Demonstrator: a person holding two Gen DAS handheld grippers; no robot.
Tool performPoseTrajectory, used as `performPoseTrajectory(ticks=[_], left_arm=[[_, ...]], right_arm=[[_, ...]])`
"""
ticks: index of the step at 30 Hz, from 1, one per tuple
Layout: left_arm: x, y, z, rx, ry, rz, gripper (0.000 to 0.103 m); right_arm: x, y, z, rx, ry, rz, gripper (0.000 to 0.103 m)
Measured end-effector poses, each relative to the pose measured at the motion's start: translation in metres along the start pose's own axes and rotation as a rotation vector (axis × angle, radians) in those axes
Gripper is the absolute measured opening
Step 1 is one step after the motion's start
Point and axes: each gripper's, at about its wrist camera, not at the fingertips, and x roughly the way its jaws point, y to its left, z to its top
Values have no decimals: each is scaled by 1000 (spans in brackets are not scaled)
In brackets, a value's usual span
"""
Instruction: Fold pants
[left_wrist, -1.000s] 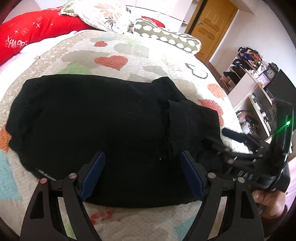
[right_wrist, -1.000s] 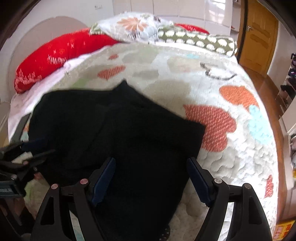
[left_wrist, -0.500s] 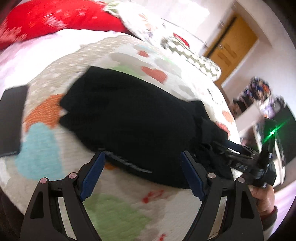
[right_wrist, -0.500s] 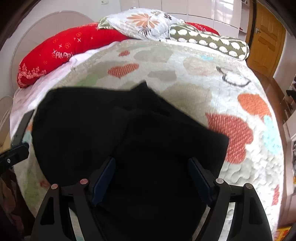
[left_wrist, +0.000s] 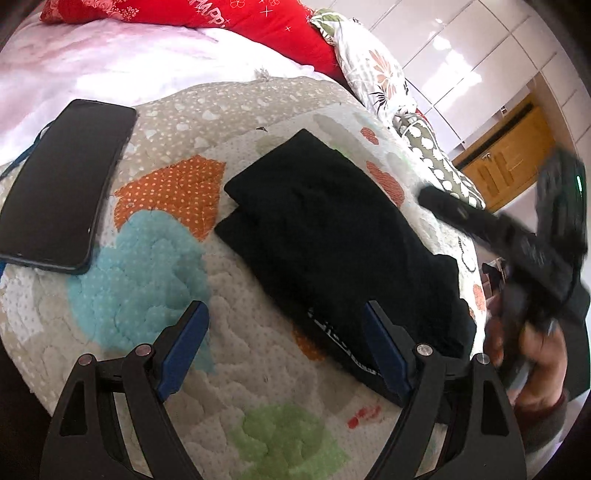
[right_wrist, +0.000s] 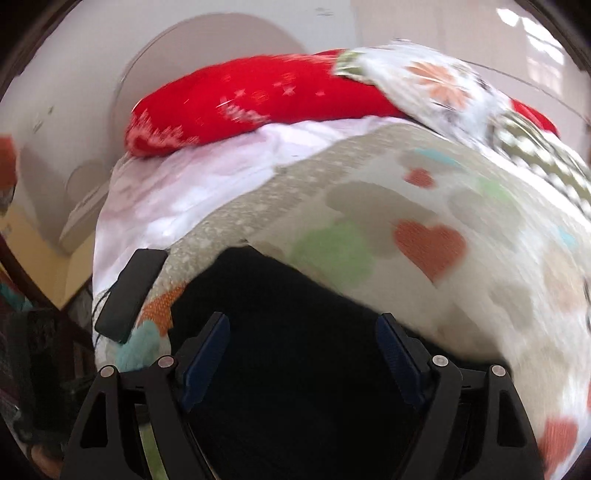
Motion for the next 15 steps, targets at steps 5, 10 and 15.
performPoseTrajectory(ticks=[5, 10, 15], left_arm=[[10, -4, 5, 2, -10, -9, 95], [17, -5, 8, -6, -32, -33, 103], [12, -4, 11, 3, -76, -79, 89]], right_arm=[[53, 22, 21, -102, 78, 6, 83], [97, 27, 25, -151, 141, -4, 83], [110, 21, 20, -45, 152, 132, 53]])
